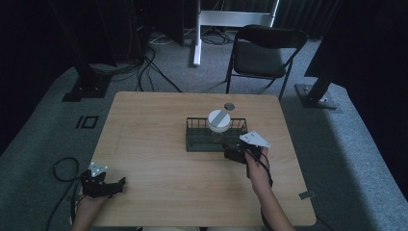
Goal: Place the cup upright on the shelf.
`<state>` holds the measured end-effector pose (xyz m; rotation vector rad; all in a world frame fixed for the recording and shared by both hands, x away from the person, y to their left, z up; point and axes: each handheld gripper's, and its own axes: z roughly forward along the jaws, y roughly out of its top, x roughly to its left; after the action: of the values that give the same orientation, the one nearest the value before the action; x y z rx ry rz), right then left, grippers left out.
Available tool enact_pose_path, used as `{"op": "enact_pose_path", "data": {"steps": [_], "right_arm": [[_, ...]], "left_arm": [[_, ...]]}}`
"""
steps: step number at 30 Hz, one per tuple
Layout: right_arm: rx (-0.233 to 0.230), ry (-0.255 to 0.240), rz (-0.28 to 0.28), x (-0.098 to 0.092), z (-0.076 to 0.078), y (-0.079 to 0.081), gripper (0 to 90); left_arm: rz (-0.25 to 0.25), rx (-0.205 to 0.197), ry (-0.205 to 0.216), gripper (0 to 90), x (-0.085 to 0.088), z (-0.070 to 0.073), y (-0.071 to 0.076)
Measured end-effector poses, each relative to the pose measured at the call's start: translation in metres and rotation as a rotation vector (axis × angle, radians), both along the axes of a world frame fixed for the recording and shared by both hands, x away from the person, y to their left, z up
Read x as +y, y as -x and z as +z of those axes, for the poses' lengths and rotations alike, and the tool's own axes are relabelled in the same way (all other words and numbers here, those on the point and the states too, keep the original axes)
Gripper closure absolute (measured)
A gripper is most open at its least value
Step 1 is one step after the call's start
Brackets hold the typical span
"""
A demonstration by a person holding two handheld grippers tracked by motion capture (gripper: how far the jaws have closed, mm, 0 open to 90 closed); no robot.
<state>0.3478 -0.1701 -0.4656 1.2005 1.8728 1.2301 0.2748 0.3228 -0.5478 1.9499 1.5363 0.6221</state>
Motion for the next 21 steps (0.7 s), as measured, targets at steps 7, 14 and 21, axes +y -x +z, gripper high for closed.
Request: {"op": "enact_pose_path", "data": {"steps": [7,14,21], "right_arm": [[0.026,0.001,-0.019,-0.012,-0.009,0.005,12.2],[0.038,0.019,-0.026,-0.021,-0.016,0.011,12.3],[0.034,0.025,-0.035,-0.030,-0.018,0.019,12.3]], "left_arm": [[0.000,0.000,0.000,0.6,0.000,0.000,0.000],[0.000,0.000,0.000,0.6,0.000,0.000,0.000],[0.000,0.000,0.000,0.6,0.000,0.000,0.000]]}}
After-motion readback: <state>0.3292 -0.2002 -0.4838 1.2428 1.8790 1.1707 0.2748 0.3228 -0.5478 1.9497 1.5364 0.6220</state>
